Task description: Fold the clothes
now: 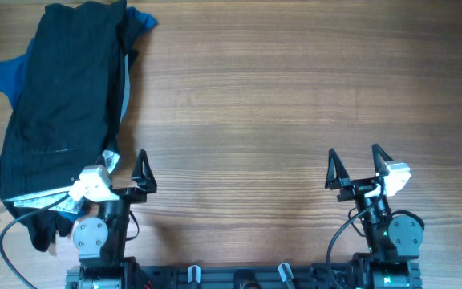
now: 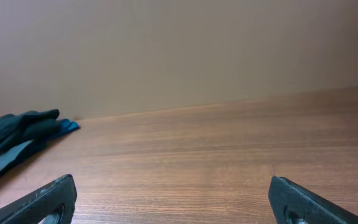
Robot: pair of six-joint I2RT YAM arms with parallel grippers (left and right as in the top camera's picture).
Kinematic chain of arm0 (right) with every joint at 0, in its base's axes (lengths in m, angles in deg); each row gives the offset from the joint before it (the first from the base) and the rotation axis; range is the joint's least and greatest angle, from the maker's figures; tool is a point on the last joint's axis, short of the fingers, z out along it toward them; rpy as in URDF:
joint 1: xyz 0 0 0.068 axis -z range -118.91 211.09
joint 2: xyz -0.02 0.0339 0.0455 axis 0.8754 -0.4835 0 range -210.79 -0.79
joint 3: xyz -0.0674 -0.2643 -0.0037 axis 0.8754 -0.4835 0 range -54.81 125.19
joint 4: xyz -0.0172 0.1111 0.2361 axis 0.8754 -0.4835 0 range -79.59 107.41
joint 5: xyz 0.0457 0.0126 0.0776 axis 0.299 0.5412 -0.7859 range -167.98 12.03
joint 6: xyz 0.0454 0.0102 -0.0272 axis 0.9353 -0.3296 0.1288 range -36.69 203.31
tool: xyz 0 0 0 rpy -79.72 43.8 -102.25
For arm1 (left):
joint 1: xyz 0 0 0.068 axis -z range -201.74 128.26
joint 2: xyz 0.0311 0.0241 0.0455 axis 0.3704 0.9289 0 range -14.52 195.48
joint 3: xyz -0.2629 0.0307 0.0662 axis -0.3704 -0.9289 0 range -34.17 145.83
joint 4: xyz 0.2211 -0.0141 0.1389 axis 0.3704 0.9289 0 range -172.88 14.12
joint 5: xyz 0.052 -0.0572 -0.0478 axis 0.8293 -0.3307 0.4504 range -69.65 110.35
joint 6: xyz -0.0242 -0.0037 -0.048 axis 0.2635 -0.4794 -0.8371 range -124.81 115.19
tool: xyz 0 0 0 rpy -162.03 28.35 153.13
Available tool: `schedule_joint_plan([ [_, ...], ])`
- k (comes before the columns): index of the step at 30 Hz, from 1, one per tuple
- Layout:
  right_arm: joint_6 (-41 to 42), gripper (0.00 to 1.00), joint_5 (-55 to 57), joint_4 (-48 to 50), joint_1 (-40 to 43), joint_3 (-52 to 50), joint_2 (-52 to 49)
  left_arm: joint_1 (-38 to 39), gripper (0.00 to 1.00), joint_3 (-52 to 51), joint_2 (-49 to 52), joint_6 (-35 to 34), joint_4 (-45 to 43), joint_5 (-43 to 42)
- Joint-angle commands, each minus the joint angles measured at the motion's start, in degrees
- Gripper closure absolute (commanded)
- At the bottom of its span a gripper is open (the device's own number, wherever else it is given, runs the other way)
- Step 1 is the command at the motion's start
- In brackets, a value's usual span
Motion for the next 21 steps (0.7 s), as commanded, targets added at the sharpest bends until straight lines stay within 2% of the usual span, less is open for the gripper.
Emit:
schedule_joint_plan([
  [1,-0.2,0.00,1.0,0.0,-0.2,-0.1,-0.1,0.0,0.00,-0.5,-0.3,-0.5,0.0,0.8],
  [9,-1.0,0.00,3.0,0.2,-0.2,-0.1,-0.1,0.0,0.00,-0.5,-0.3,-0.5,0.0,0.5],
  [14,1.9,0.00,2.7,5.2,-0.2,-0.1,-0.1,0.0,0.00,-0.5,-0.3,-0.5,0.0,-0.2],
  [21,2.2,0.00,4.5,10.8,-0.2,-0.1,-0.1,0.0,0.00,-0.5,-0.3,-0.5,-1.1,-6.6],
])
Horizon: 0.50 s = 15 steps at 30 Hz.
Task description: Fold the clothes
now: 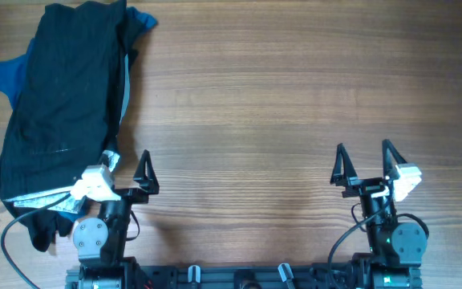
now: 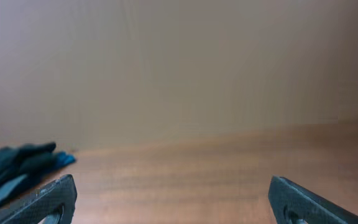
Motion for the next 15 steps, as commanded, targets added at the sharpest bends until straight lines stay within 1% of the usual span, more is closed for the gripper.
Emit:
schedule_joint_plan([
  [1,1.6,0.00,1.4,3.4,-0.2,-0.1,0.0,0.0,0.00,-0.4,-0.3,-0.5,-0.5,-4.0],
  [5,6.0,0.00,-2.5,4.2,-0.2,0.0,0.0,0.0,0.00,-0.4,-0.3,-0.5,-1.4,-8.2],
  [7,6.0,0.00,-4.7,4.1,-0.2,0.0,-0.3,0.0,0.00,-0.3,-0.3,-0.5,-1.6,-10.2],
  [11,6.0,0.00,-5.5,4.0,-0.2,1.3,-2.3,0.0,0.00,1.7,0.4,-0.5,-1.6,-9.9],
  [15,5.7,0.00,-6.6,4.1,-0.2,6.2,-8.0,0.0,0.00,7.4,5.5,-0.5,0.7,-9.9],
])
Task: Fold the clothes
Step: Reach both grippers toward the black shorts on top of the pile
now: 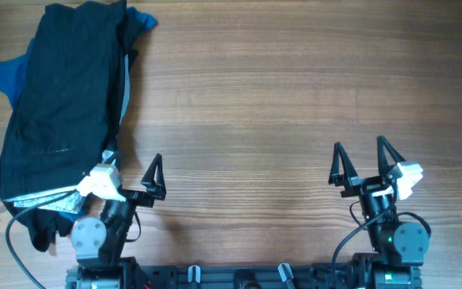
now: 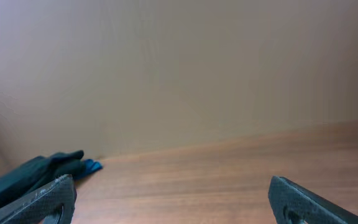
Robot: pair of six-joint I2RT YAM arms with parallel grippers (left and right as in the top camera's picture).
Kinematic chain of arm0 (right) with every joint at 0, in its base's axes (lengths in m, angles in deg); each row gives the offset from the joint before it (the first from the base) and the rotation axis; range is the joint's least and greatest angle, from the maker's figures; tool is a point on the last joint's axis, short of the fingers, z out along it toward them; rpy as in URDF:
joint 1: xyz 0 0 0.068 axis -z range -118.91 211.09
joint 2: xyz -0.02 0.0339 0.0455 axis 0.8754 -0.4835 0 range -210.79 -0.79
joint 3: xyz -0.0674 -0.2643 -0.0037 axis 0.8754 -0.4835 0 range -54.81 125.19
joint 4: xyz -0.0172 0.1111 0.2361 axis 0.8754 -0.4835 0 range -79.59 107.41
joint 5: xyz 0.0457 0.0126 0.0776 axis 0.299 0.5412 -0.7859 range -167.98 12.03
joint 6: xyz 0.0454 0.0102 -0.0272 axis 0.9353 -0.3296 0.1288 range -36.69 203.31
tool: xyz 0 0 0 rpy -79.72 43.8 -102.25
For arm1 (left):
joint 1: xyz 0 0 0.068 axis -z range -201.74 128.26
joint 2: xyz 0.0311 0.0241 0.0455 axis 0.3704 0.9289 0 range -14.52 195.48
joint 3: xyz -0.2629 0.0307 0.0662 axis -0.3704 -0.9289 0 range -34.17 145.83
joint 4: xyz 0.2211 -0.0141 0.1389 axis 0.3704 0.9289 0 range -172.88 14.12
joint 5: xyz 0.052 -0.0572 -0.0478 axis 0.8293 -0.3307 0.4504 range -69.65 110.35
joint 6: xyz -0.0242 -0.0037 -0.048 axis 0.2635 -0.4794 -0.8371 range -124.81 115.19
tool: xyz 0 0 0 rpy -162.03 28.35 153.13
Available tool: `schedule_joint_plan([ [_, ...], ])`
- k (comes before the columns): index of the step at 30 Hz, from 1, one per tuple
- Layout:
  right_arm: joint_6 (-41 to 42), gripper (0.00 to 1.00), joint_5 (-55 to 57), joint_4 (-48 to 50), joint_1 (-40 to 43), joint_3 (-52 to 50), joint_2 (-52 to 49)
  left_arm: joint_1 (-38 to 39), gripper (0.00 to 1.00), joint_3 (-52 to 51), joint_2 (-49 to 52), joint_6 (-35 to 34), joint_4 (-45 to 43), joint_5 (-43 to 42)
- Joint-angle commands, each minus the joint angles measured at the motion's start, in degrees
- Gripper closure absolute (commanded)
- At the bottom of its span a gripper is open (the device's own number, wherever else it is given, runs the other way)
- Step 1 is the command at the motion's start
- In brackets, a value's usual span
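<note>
A pile of clothes [image 1: 58, 104] lies at the table's left: a long black garment over a blue one [image 1: 6, 76] that shows at its edges. In the right wrist view the pile [image 2: 36, 177] is a dark heap far to the left with a blue corner [image 2: 91, 166]. My left gripper [image 1: 135, 162] sits at the near left, open and empty, just beside the pile's lower right corner. My right gripper [image 1: 359, 146] stands at the near right, far from the clothes. It is wide open, with nothing between the fingers [image 2: 48, 199] but bare wood.
The wooden table [image 1: 295, 96] stretches bare from the pile to the right edge. Both arm bases and a black rail [image 1: 239, 277] line the near edge. A black cable [image 1: 10, 241] loops by the left base.
My left gripper has shifted a little to the right, away from the pile's corner. The right wrist view has swung slightly left, so the pile sits further in. The clothes have not moved.
Both grippers have stayed open and empty near the table's front edge throughout. The right gripper first looked low across the wood, then sat slightly further right with its view raised, and now faces a touch more toward the pile. The clothes lie unchanged.
</note>
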Motion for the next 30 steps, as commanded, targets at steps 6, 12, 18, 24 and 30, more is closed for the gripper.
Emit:
schedule_joint_plan([
  [6,0.0,0.00,-7.1,0.6,-0.2,14.1,-17.6,0.0,0.00,16.8,20.3,-0.5,3.5,-1.2],
  [12,-1.9,0.00,-12.1,-0.2,-0.2,24.2,-34.3,0.0,0.00,31.1,38.6,-0.4,11.3,-1.2],
  [18,-6.5,0.00,-20.1,-15.5,-0.2,43.0,-57.5,0.0,0.00,52.6,59.3,0.4,33.5,1.3],
  [24,-13.0,0.00,-21.7,-35.6,-0.2,58.6,-72.0,0.0,0.00,63.8,70.0,0.4,43.7,1.0],
  [30,-4.4,0.00,-23.6,-33.0,-0.2,58.9,-76.5,0.0,0.00,63.8,72.2,2.5,43.8,0.7],
])
